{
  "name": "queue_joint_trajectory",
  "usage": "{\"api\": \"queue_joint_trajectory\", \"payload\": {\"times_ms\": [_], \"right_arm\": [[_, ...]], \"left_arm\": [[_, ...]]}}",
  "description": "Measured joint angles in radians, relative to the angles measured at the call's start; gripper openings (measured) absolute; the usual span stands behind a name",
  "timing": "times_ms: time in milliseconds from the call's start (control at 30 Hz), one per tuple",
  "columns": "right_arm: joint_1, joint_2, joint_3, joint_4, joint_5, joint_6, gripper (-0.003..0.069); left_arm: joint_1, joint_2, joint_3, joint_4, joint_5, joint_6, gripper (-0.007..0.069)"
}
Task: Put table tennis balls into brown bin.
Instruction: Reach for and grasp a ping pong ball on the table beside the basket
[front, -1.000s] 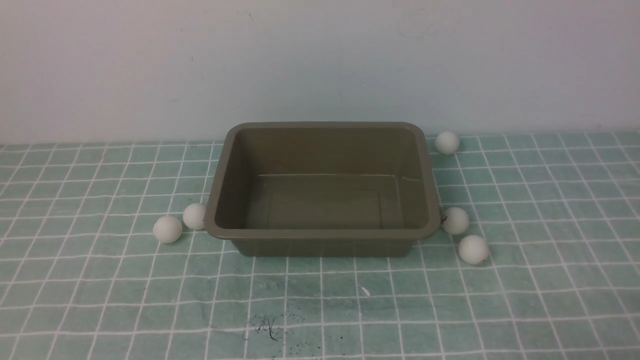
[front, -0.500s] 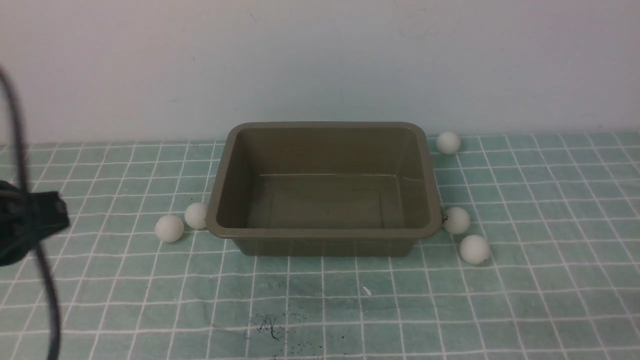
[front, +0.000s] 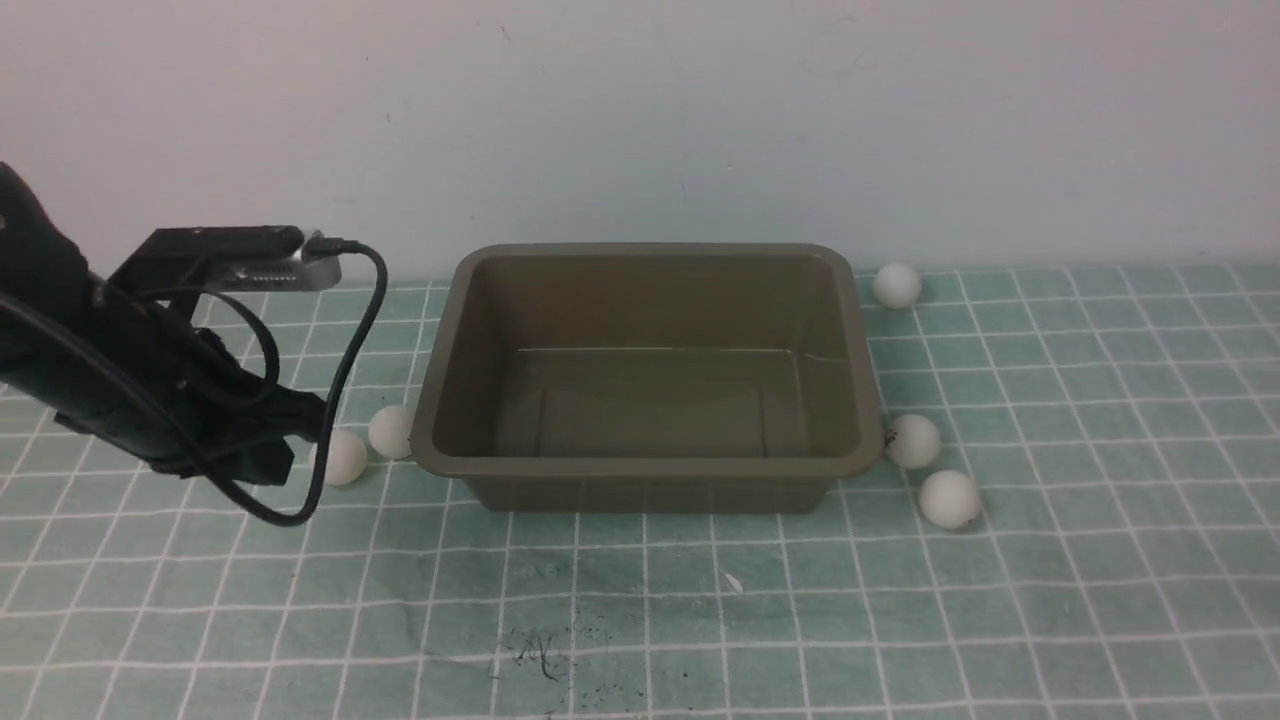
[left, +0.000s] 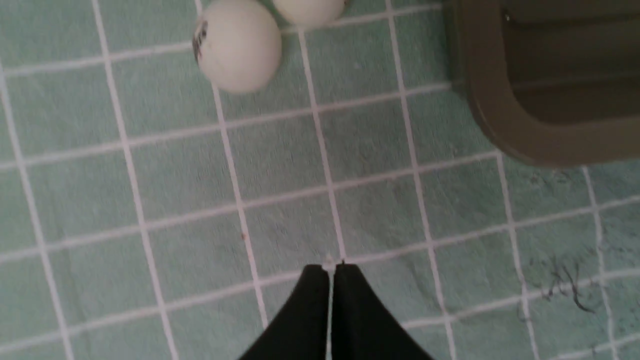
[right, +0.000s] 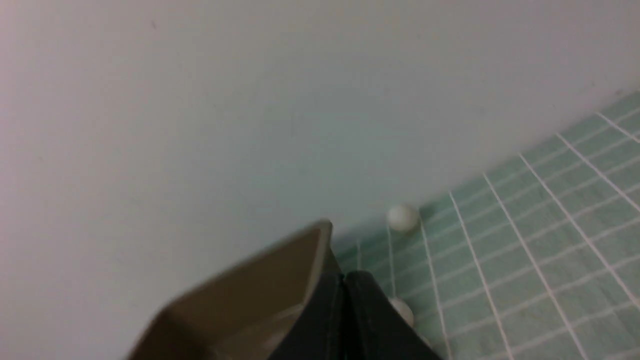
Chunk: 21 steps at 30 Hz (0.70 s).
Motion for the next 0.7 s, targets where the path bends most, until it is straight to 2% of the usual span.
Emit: {"api": "queue_joint_trajectory", "payload": {"times_ms": [133, 200, 267, 300, 400, 467, 567, 700], "right_arm": [[0.0, 0.196, -0.201, -0.012, 0.227, -0.157, -0.0015], [0.0, 0.283, -0.282, -0.007, 0.309, -0.234, -0.0015], [0.0, 0.366, -0.338, 0.002, 0.359, -0.297, -0.0015], [0.0, 0.402, -0.363, 0.01, 0.379, -0.324, -0.0015], [0.0, 0.492, -0.423, 0.029, 0.416, -0.381, -0.0015], [0.0, 0.532, -0.447, 0.038, 0.423, -0.392, -0.0015], [0.0, 0.603, -0.487, 0.043, 0.448, -0.398, -0.0015], [0.0, 0.746, -0.578, 0.041, 0.52, -0.405, -0.0015]], "left_arm": [[0.0, 0.115, -0.087, -0.002, -0.033, 0.07, 0.0081], [0.0, 0.182, -0.127, -0.003, -0.062, 0.085, 0.0159], [0.0, 0.233, -0.151, -0.003, -0.093, 0.089, 0.0259], [0.0, 0.271, -0.169, 0.001, -0.111, 0.089, 0.034], [0.0, 0.331, -0.193, 0.019, -0.147, 0.077, 0.0472], [0.0, 0.357, -0.2, 0.021, -0.167, 0.072, 0.0506], [0.0, 0.39, -0.205, 0.021, -0.194, 0.071, 0.0502], [0.0, 0.418, -0.205, 0.039, -0.191, 0.066, 0.0358]]}}
